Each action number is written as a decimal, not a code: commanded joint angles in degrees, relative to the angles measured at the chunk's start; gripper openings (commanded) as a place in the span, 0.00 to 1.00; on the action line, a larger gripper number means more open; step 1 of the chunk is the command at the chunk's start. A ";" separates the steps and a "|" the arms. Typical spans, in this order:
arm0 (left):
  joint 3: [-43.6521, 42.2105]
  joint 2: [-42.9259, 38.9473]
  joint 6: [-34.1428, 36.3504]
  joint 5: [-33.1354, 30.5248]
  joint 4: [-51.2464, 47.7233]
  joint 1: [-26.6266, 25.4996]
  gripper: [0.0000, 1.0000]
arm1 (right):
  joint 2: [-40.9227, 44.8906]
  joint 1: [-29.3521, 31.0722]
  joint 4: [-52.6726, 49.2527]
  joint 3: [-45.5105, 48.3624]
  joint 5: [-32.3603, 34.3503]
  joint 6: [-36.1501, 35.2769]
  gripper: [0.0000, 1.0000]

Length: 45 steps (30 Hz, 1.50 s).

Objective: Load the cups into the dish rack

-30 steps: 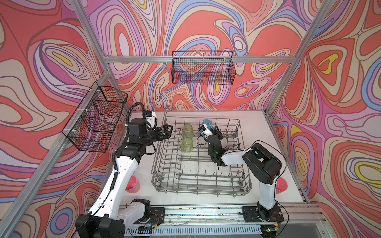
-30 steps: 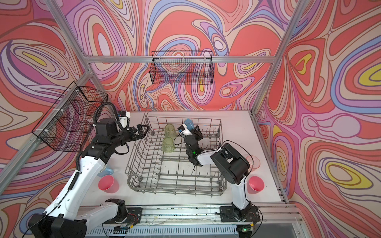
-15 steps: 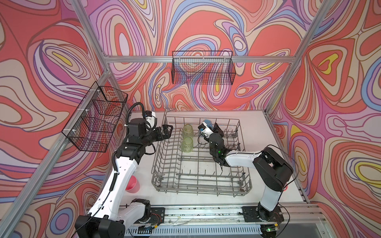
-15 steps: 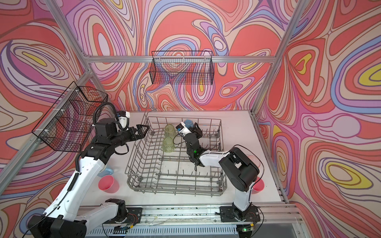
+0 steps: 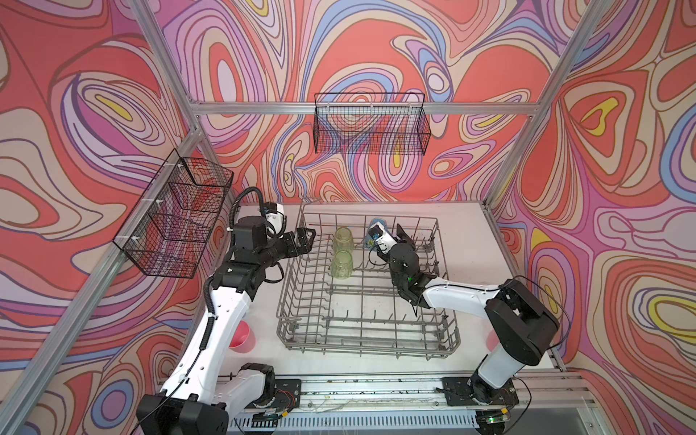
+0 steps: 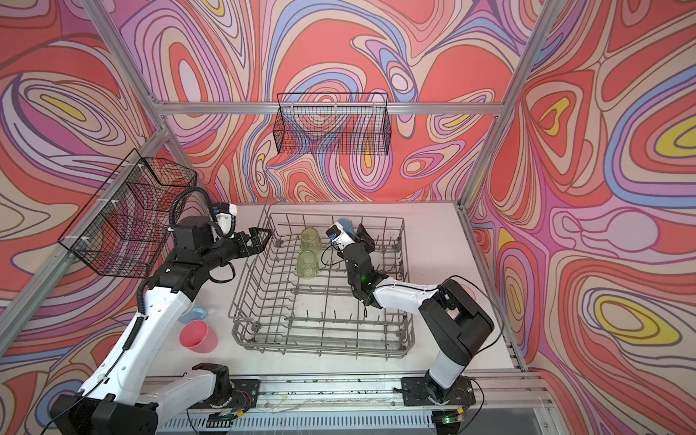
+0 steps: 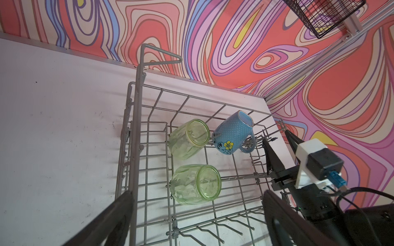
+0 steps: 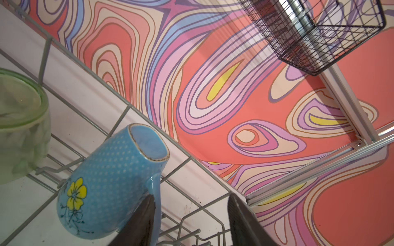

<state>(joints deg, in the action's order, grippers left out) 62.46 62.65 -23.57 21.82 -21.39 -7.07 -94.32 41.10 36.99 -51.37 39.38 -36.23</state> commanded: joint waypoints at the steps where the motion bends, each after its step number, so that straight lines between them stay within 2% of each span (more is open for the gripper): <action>1: -0.38 -0.91 0.98 -0.41 0.47 0.30 0.96 | 3.12 -0.56 -2.93 0.16 -2.88 5.39 0.56; 3: -0.45 -1.02 1.02 -0.44 0.47 0.30 0.96 | 4.62 -2.01 -6.97 -1.19 -5.05 9.84 0.55; 7: -0.46 -0.90 1.00 -0.26 0.64 0.31 0.96 | 5.36 -7.13 -21.71 -8.52 -12.31 21.58 0.53; 9: -0.49 -0.93 0.90 -0.16 0.64 0.30 0.96 | 4.04 -8.68 -27.77 -13.13 -15.59 24.58 0.51; 15: -0.58 -0.85 0.81 -0.30 0.71 0.30 0.96 | -2.86 -9.20 -40.54 -24.68 -20.57 27.60 0.45; 22: -0.58 -0.43 0.83 -0.03 0.75 0.30 0.96 | -10.18 -9.46 -46.32 -32.41 -23.62 29.62 0.33; 28: -0.58 -0.30 0.98 -0.36 0.73 0.30 0.96 | -14.59 -9.62 -48.22 -35.76 -24.84 29.98 0.30; 45: -0.58 0.28 0.90 -0.22 0.73 0.30 0.95 | -12.07 -8.35 -49.62 -29.15 -24.37 30.92 0.24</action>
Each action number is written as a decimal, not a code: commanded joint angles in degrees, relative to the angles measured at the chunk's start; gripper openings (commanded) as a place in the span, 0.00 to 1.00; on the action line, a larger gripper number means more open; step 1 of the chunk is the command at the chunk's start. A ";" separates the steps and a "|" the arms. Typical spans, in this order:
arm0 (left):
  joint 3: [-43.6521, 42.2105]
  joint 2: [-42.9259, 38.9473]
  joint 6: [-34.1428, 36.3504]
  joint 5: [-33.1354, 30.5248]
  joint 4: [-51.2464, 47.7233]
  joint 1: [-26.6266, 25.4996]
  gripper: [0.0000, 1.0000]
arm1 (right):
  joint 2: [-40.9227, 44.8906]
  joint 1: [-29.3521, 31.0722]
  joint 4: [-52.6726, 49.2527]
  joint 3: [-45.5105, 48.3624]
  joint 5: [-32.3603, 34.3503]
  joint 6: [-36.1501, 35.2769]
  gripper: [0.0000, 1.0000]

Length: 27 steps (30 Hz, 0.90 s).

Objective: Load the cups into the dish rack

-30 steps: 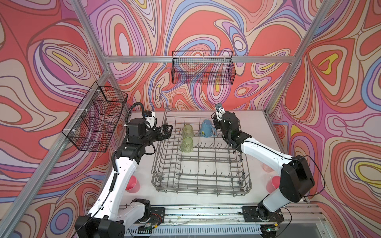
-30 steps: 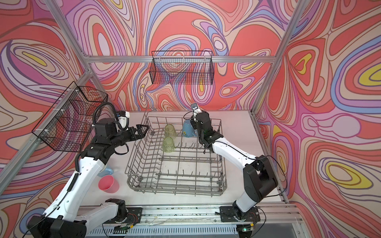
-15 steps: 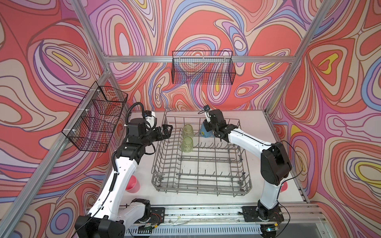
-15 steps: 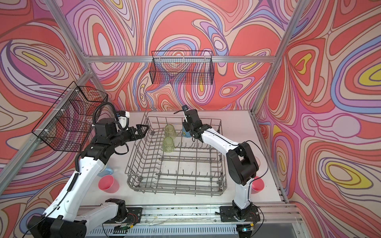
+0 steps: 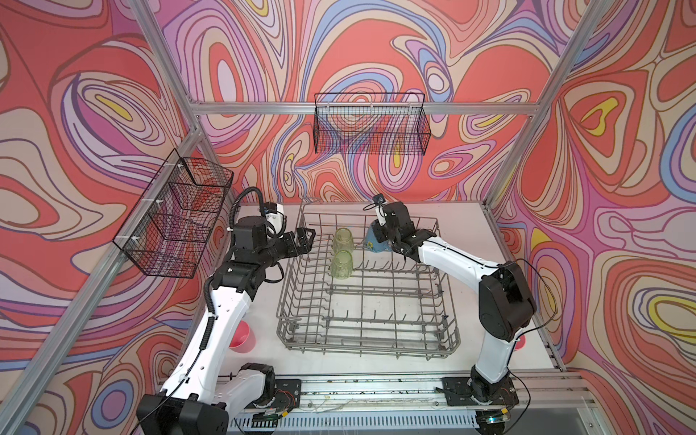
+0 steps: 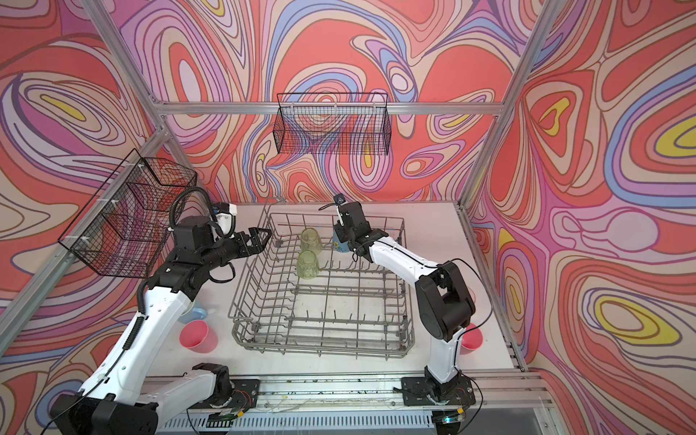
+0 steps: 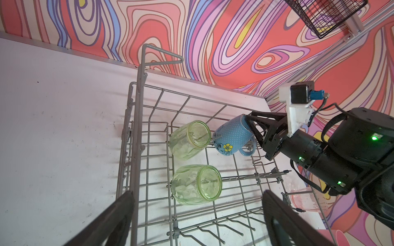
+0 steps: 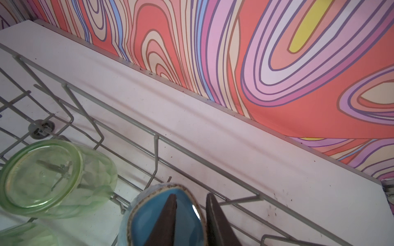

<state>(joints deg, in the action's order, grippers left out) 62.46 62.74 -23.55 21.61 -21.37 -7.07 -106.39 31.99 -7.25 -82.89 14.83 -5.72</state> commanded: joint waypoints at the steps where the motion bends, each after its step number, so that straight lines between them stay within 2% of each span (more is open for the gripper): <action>1: -0.65 0.19 0.86 -0.06 0.67 0.30 0.95 | -0.05 1.00 -5.70 2.45 0.30 0.61 0.24; 11: -0.58 0.10 0.79 0.00 0.65 0.30 0.95 | 0.24 3.93 -7.70 1.77 1.43 1.61 0.22; 27: -0.49 -0.08 1.27 -0.69 0.21 0.30 0.95 | 4.53 4.05 -7.59 -0.13 -0.31 3.26 0.25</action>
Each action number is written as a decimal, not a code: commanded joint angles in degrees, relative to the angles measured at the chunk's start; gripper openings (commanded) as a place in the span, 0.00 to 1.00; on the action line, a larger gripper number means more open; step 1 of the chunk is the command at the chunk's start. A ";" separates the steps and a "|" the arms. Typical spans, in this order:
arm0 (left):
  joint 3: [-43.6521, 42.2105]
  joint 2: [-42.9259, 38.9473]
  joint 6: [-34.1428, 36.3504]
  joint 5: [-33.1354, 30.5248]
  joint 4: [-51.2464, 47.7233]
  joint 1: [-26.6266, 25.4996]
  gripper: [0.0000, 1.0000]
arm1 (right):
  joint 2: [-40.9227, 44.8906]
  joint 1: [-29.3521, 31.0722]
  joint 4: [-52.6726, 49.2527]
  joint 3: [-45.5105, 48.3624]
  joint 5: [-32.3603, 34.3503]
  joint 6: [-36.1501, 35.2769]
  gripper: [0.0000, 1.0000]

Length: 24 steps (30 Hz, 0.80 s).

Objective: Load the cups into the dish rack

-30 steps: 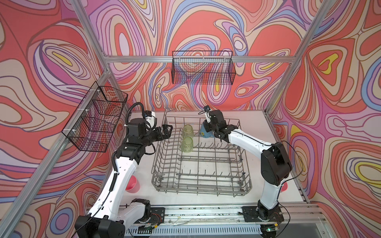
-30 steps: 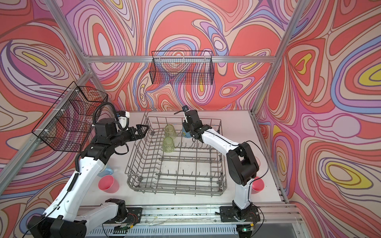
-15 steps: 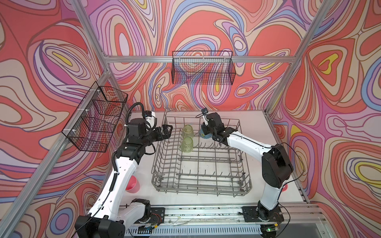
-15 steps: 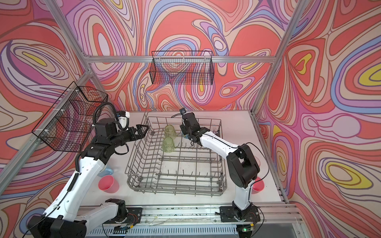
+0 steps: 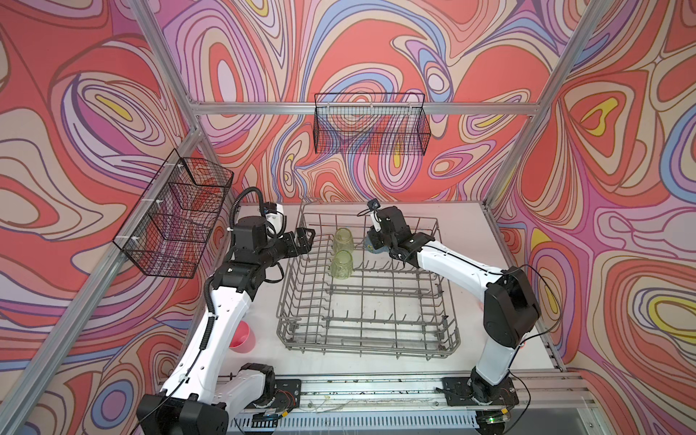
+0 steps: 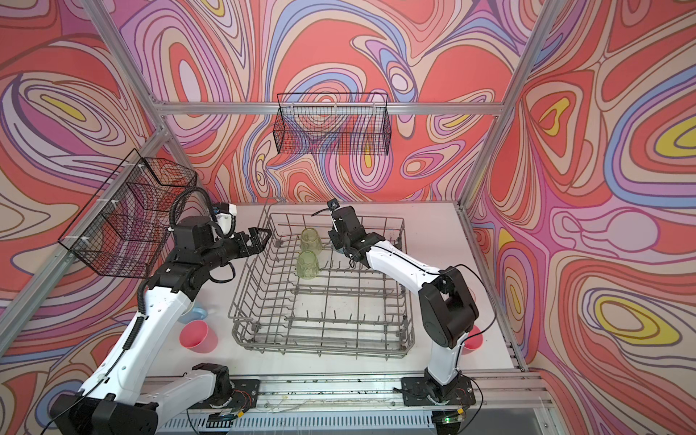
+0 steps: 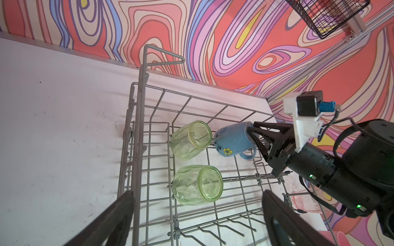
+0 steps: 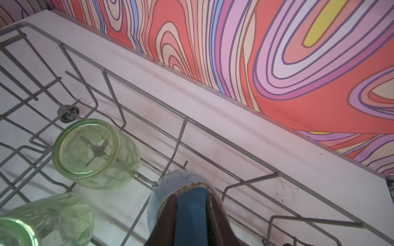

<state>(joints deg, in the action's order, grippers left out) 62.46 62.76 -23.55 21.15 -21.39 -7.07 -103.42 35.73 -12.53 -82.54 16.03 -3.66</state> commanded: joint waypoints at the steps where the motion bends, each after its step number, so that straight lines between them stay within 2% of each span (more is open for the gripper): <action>1: -0.41 -0.10 1.23 -0.20 0.26 0.30 0.95 | 1.62 0.31 -2.48 -0.68 -1.78 1.29 0.26; 10: -0.41 -0.01 1.32 -0.32 0.18 0.30 0.95 | 1.56 0.31 -2.24 -1.00 -2.06 2.15 0.26; 24: -0.27 0.26 1.33 -1.48 -0.34 0.30 0.95 | 7.14 -0.39 -1.26 -1.74 -4.41 3.57 0.28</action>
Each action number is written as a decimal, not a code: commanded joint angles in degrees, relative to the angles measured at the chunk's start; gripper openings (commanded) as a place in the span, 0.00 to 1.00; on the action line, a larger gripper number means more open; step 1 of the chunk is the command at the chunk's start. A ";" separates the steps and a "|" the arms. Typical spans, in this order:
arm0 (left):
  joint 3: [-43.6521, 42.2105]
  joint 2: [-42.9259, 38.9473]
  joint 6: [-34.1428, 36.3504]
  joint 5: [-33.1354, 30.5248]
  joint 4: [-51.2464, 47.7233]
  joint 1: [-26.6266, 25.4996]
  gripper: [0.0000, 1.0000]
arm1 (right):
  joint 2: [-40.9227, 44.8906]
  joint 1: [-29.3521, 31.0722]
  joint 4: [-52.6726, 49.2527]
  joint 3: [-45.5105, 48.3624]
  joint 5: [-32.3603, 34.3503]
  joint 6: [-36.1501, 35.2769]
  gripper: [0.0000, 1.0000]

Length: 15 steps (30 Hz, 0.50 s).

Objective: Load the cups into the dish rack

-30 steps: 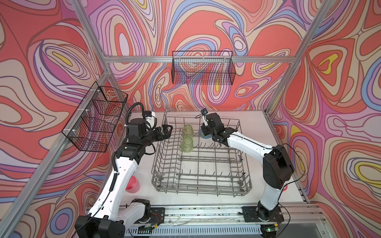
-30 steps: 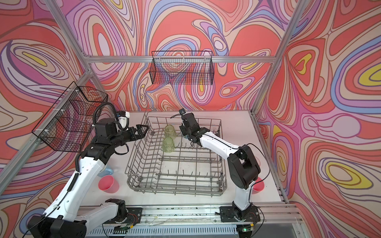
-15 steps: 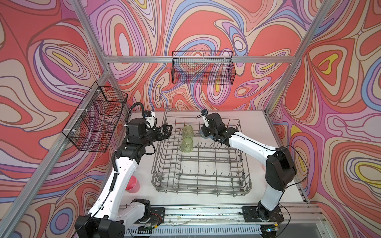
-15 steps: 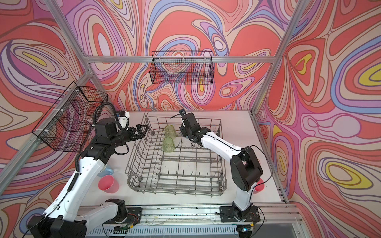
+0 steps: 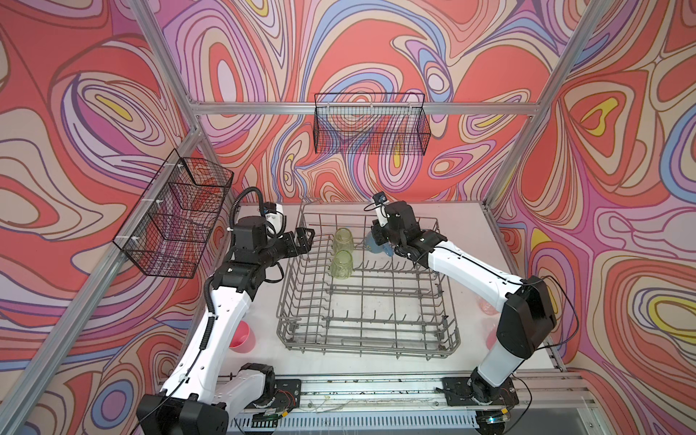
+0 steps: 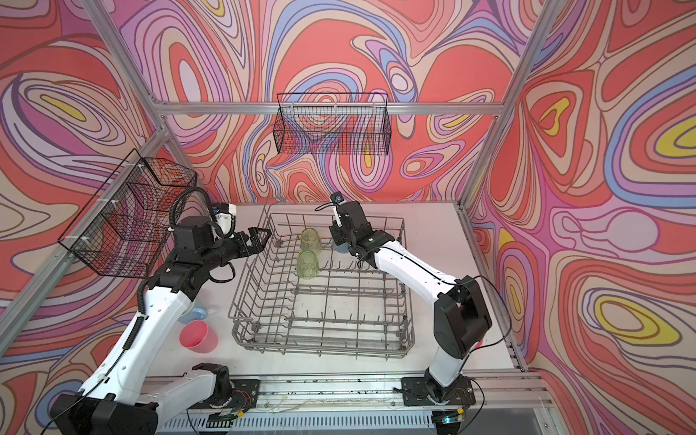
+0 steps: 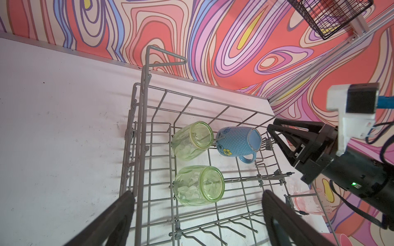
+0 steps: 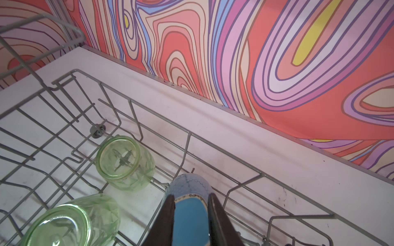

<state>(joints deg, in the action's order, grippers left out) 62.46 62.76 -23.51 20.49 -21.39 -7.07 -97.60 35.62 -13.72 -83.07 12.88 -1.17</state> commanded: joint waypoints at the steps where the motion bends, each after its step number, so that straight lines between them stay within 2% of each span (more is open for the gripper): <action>1: -0.23 0.30 1.27 -0.91 -0.51 0.30 0.95 | 1.38 -0.28 -0.08 -1.18 -1.45 1.16 0.28; 8: 2.13 1.53 -0.08 -7.51 -5.88 0.17 0.90 | 1.44 -2.58 -0.96 -1.83 -5.16 3.34 0.28; 15: 7.70 1.49 1.73 -19.56 -16.26 -1.19 0.90 | 2.21 -4.32 1.59 1.27 -8.67 4.51 0.29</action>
<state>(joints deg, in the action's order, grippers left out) 66.85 64.60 -23.38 7.62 -31.27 -7.90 -97.45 31.55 -13.45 -83.44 6.68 2.11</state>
